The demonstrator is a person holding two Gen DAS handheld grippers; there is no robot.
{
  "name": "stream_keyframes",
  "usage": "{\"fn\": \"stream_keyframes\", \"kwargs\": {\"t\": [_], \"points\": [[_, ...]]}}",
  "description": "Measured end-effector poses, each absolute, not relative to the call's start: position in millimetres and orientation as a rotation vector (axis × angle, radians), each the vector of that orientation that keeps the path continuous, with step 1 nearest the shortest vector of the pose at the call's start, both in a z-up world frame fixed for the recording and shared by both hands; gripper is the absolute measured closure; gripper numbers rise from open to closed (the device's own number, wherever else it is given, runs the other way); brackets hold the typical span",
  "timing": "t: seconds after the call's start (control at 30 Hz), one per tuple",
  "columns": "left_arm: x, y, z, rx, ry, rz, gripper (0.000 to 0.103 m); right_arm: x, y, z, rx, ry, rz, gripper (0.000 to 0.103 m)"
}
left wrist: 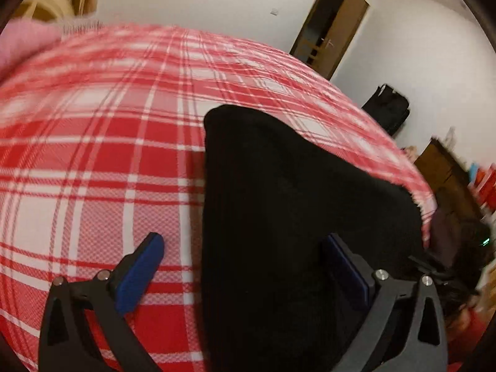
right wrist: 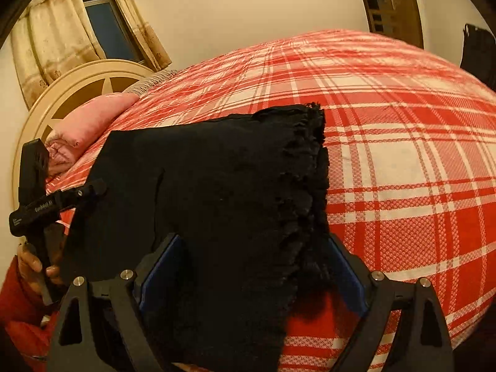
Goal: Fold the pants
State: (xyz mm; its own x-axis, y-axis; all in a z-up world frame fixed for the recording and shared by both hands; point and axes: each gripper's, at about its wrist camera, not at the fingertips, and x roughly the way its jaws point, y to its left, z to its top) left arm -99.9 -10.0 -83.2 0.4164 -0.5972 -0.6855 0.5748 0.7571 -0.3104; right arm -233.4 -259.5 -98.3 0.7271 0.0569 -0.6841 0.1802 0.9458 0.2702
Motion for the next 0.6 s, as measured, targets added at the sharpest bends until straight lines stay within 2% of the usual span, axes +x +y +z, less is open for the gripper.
{"fn": "stream_keyframes", "kwargs": {"t": [0.23,0.27,0.3,0.33,0.4,0.43,0.5,0.6], "points": [[-105,-26,-88,0.06,0.837,-0.685,0.0,-237,-253,-97,0.34,0.745,-0.123,0.012],[-105,-27,-88,0.06,0.836,-0.689,0.0,-235,-250,-96,0.321,0.761,-0.126,0.014],[-104,-25,-88,0.051,0.838,-0.692,0.004,-234,-247,-94,0.313,0.769,-0.112,0.023],[-103,-23,-88,0.037,0.838,-0.699,0.009,-234,-247,-92,0.319,0.774,-0.085,0.036],[-99,-16,-83,-0.039,0.854,-0.757,0.052,-234,-249,-87,0.341,0.782,-0.051,0.047],[-97,-10,-81,-0.078,0.87,-0.759,0.055,-234,-249,-84,0.357,0.784,-0.017,0.056],[-93,-6,-79,-0.127,0.891,-0.784,0.07,-232,-239,-77,0.326,0.781,-0.005,0.059],[-91,-1,-74,-0.169,0.9,-0.794,0.08,-227,-221,-55,0.274,0.748,0.04,0.062]]}}
